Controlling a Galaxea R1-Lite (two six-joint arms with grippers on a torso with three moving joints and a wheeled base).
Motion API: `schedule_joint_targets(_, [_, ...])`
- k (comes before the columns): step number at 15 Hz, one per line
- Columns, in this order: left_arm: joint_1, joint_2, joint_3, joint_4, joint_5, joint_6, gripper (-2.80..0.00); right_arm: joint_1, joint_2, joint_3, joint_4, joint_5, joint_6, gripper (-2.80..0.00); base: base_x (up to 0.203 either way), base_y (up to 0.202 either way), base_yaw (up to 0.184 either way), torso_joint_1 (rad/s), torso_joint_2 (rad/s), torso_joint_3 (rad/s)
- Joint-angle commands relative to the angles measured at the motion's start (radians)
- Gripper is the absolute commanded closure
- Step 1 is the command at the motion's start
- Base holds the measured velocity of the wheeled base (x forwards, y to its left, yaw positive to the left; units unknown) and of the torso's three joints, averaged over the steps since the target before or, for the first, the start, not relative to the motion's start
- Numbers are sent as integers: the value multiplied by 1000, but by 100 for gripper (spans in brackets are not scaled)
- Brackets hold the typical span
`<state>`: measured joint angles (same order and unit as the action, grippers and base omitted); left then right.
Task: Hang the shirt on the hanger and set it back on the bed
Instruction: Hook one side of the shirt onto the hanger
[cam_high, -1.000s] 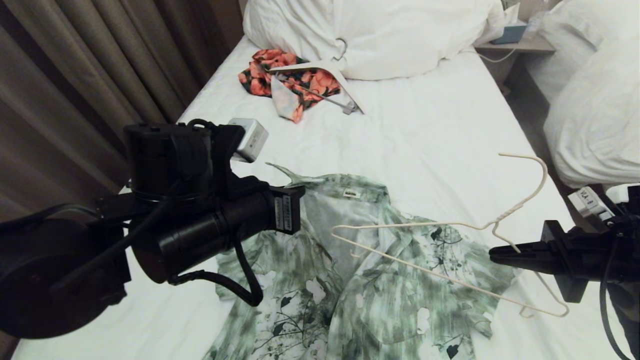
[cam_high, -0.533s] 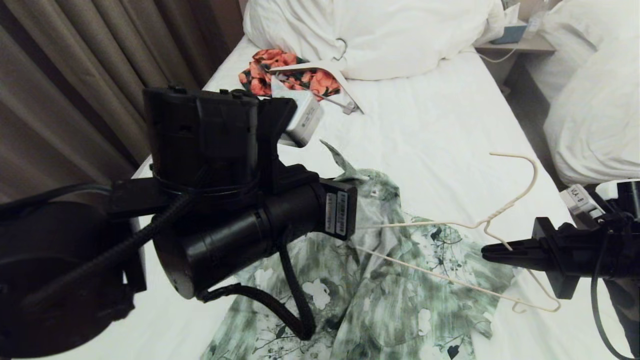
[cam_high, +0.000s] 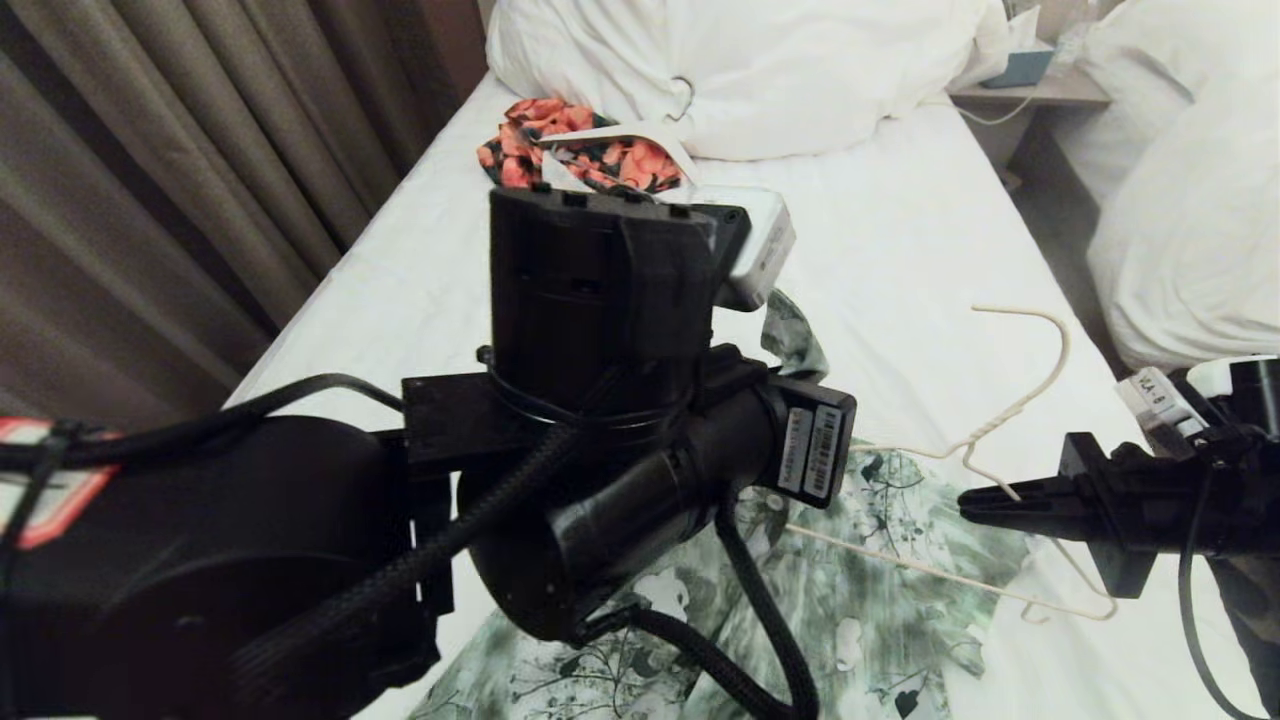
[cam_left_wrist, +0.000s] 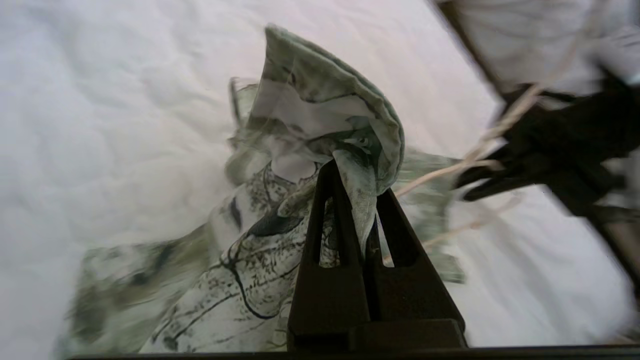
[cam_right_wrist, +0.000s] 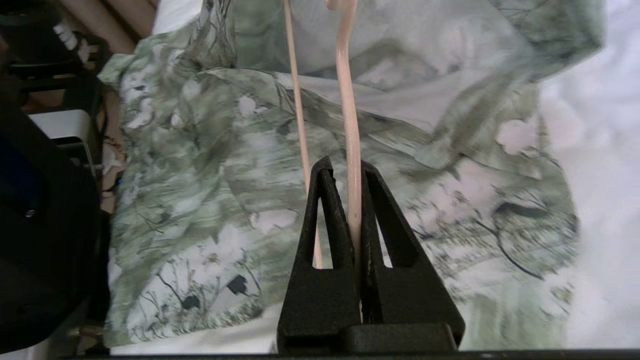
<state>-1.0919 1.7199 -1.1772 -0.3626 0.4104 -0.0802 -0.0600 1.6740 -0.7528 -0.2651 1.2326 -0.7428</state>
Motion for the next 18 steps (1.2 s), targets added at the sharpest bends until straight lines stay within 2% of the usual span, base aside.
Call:
schedule_joint_targets(1, [14,37,3,2,77,4,0,-15,0,5,-2,6,-6,0,0,0,0,0,0,0])
schedule_joint_targets(2, [56,29,29,3,79,8,0,-17,1,4,-2,4,-7,0,0,0,0,0,0,0])
schedule_joint_targets(4, [95,-11,49,5,84,16,0,-17,3,10,0,-8,-9,0,0,0,0,0,0,0])
schedule_joint_targets(8, [105,-75,59,8,109,66,0,-27,-7,36,0,-53,-10,0,0,0,0,0,0,0])
schedule_joint_targets(12, [79,-116,57,65,126,80,0,-30,-9,22,-2,-79,-7,0,0,0,0,0,0,0])
schedule_joint_targets(16, [16,-85,37,66,131,75,0,-28,-10,5,-2,-79,-4,0,0,0,0,0,0,0])
schedule_joint_targets(18, [-31,-39,-14,66,131,73,0,-33,-8,-13,0,-79,-2,0,0,0,0,0,0,0])
